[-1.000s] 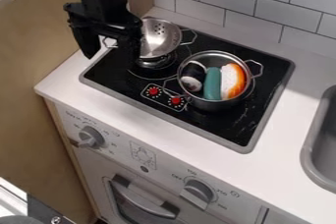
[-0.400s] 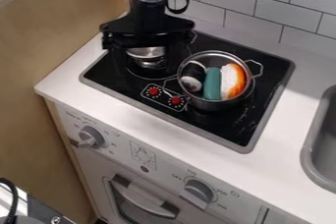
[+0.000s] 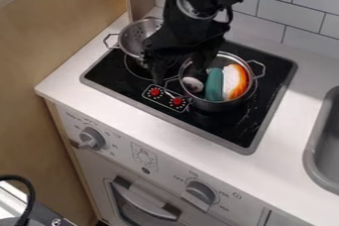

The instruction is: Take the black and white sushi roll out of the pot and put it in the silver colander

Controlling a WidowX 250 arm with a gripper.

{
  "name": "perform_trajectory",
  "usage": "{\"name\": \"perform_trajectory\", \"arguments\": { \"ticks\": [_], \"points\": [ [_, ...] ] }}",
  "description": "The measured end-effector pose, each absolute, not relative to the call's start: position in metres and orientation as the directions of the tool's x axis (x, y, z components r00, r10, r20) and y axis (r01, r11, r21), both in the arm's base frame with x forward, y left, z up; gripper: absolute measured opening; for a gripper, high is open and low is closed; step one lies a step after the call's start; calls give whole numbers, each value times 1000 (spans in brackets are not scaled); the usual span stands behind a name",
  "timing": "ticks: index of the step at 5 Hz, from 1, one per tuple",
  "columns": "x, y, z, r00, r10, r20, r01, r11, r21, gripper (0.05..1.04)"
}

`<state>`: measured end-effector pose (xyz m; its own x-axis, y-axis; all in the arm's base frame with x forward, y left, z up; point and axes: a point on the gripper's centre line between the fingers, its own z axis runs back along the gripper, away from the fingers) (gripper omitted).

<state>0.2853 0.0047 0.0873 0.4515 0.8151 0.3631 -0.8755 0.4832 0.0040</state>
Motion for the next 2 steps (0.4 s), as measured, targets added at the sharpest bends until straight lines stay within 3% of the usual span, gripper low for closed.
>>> {"name": "perform_trajectory", "arguments": {
  "ticks": [2],
  "points": [
    [303,3,92,152,911,383,-954,236,-185,998]
  ]
}}
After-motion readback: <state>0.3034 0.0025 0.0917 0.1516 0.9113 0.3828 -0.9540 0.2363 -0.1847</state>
